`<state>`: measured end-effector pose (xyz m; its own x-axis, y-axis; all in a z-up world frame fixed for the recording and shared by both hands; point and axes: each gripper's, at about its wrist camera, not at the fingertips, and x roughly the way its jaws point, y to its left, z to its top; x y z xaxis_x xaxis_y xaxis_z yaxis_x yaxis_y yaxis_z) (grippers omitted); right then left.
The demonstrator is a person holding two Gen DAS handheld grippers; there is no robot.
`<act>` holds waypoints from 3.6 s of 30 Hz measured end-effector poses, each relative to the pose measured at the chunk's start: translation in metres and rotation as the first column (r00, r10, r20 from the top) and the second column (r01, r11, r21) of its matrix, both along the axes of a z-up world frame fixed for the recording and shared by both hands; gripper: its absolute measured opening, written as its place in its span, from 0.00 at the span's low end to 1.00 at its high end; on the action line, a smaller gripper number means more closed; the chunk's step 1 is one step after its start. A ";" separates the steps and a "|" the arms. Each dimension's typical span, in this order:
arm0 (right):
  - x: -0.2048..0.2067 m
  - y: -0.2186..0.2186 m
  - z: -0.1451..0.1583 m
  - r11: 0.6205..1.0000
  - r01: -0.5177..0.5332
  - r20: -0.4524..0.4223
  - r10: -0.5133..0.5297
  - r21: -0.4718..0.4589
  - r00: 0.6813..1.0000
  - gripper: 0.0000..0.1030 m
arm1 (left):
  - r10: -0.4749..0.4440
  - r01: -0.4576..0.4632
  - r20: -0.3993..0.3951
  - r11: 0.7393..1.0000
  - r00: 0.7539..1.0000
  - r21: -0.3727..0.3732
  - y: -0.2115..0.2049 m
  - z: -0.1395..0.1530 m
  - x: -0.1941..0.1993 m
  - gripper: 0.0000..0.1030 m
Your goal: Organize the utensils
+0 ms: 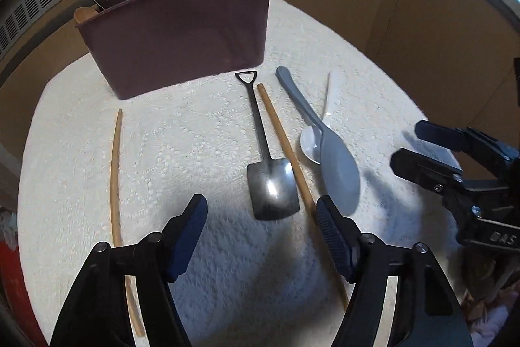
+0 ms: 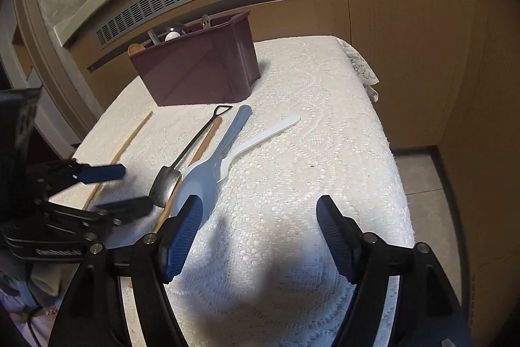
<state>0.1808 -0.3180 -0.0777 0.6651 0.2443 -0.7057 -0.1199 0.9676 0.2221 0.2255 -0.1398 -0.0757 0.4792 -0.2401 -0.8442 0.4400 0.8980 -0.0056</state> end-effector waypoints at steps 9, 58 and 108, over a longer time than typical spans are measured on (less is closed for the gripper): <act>0.001 0.001 -0.003 1.000 -0.020 -0.011 0.020 0.008 1.000 0.68 | 0.057 -0.057 0.035 0.998 0.998 0.013 0.020 -0.002 0.012 0.68; -0.010 0.000 -0.007 0.998 -0.029 -0.029 0.028 -0.060 0.999 0.43 | 0.024 -0.024 0.071 1.000 0.997 -0.001 -0.012 -0.004 -0.006 0.33; 0.017 0.030 0.071 0.986 0.018 0.149 0.007 -0.165 0.989 0.04 | 0.178 -0.109 0.455 0.979 0.872 -0.174 0.074 0.108 -0.026 0.13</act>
